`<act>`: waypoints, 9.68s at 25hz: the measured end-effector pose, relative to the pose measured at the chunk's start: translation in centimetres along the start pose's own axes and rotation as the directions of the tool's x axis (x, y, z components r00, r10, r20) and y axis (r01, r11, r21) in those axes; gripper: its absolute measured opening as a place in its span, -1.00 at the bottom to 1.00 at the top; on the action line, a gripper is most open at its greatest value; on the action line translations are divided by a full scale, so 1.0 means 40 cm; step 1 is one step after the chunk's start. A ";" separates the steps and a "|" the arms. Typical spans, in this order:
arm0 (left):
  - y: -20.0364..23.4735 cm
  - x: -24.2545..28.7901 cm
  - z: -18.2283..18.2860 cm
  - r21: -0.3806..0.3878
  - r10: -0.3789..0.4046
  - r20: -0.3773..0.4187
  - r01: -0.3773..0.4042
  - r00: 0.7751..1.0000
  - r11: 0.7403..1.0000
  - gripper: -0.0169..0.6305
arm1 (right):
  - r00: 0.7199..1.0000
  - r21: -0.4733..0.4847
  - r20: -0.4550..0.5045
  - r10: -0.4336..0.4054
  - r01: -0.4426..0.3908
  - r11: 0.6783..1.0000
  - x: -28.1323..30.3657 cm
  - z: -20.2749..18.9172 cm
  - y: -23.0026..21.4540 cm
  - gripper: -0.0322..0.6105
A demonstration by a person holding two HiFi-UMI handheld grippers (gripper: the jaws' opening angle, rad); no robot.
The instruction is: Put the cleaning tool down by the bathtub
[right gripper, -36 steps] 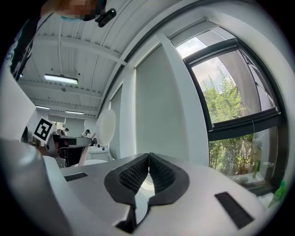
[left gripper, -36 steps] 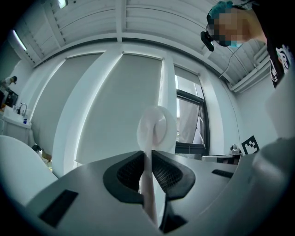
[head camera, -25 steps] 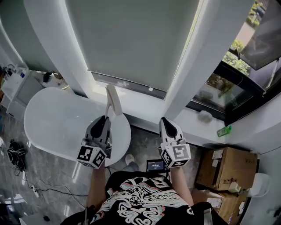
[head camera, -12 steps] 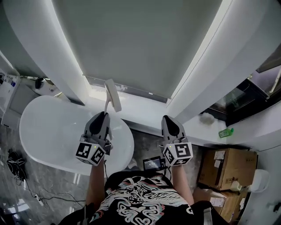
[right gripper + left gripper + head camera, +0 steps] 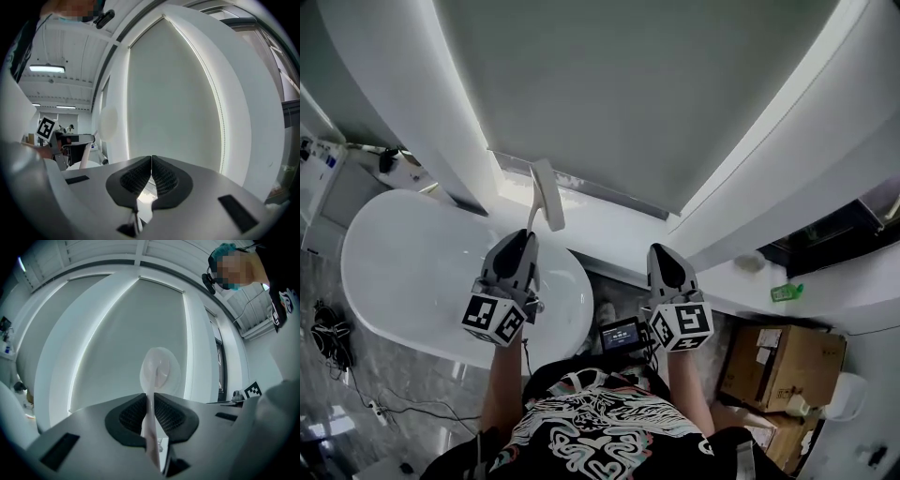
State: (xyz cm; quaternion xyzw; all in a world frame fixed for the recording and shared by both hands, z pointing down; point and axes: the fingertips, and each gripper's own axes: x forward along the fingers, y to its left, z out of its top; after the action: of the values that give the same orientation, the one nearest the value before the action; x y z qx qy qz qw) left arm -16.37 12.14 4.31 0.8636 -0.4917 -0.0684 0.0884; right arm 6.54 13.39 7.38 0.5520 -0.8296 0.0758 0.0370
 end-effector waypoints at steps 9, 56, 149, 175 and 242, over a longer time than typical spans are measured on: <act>0.046 0.012 0.001 -0.006 0.025 0.013 -0.025 1.000 1.000 -0.76 | 1.000 -0.002 0.005 0.030 -0.030 1.000 0.062 0.007 0.011 -0.81; 0.200 0.352 -0.356 0.135 -0.091 -0.298 0.136 0.950 0.981 -0.76 | 0.969 0.073 -0.246 0.023 -0.006 0.997 0.373 -0.312 -0.177 -0.81; 0.385 0.596 -1.356 0.425 -0.159 -0.825 0.780 0.543 0.459 -0.76 | 0.846 0.084 -0.532 0.036 0.010 0.996 0.626 -1.059 -0.355 -0.81; 0.398 0.595 -1.456 0.498 -0.053 -0.833 0.788 0.551 0.362 -0.76 | 0.833 0.128 -0.550 0.049 0.026 0.991 0.605 -1.093 -0.360 -0.81; 0.412 0.515 -1.073 0.313 -0.020 -0.657 0.296 0.754 0.903 -0.90 | 0.876 0.064 -0.480 0.033 -0.002 0.998 0.589 -0.880 -0.307 -0.81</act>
State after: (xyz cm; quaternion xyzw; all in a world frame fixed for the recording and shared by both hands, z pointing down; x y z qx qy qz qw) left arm -10.91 -10.20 49.14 0.8731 -0.3586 0.3234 0.0667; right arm 7.94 -6.85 46.55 0.5092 -0.7966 0.2363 0.2242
